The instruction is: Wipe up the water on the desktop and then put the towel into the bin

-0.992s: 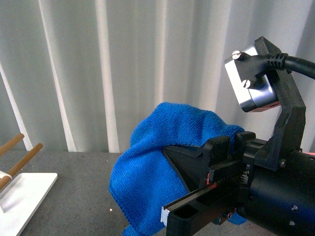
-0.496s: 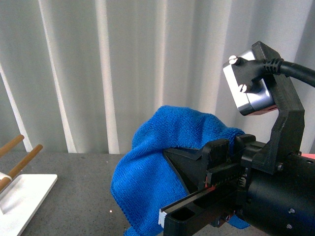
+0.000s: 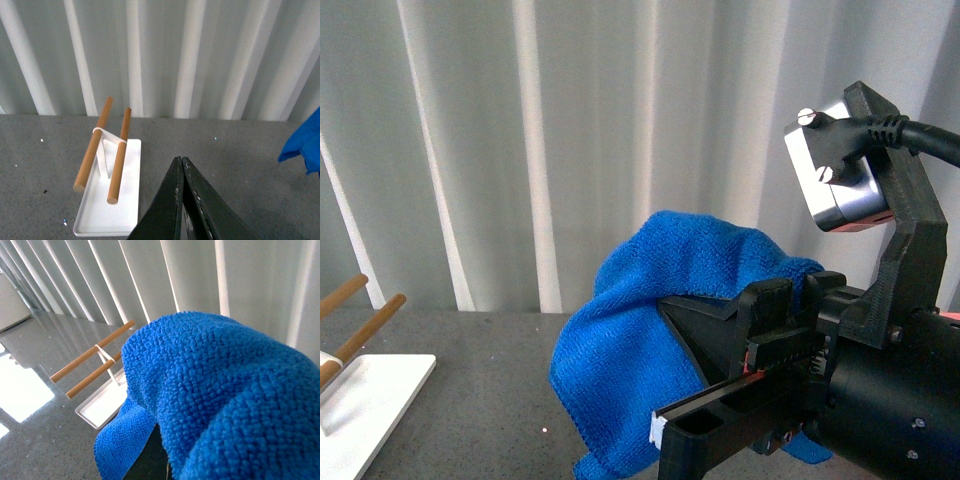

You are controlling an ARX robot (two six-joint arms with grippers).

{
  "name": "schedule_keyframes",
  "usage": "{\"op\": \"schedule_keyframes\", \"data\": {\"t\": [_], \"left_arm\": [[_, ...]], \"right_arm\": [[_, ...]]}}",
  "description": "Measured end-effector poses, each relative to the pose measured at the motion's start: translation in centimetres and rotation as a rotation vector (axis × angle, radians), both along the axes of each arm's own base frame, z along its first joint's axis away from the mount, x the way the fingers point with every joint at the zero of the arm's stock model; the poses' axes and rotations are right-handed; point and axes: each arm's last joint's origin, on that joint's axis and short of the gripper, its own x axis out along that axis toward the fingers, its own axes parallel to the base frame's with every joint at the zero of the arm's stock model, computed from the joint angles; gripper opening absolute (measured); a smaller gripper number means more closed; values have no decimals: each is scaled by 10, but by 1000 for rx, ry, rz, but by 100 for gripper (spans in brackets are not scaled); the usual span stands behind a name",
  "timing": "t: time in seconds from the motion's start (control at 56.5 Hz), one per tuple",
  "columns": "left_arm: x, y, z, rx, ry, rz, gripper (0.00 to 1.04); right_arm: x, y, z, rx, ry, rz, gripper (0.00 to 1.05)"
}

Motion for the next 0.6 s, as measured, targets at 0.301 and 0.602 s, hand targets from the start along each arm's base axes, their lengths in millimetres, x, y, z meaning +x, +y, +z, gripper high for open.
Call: {"op": "schedule_keyframes", "data": {"t": [0.301, 0.602], "left_arm": [[-2, 0, 2, 0, -25, 0, 7], [-2, 0, 2, 0, -25, 0, 57]], "right_arm": [[3, 0, -4, 2, 42, -15, 5], [42, 18, -63, -348, 333, -118, 5]]}}
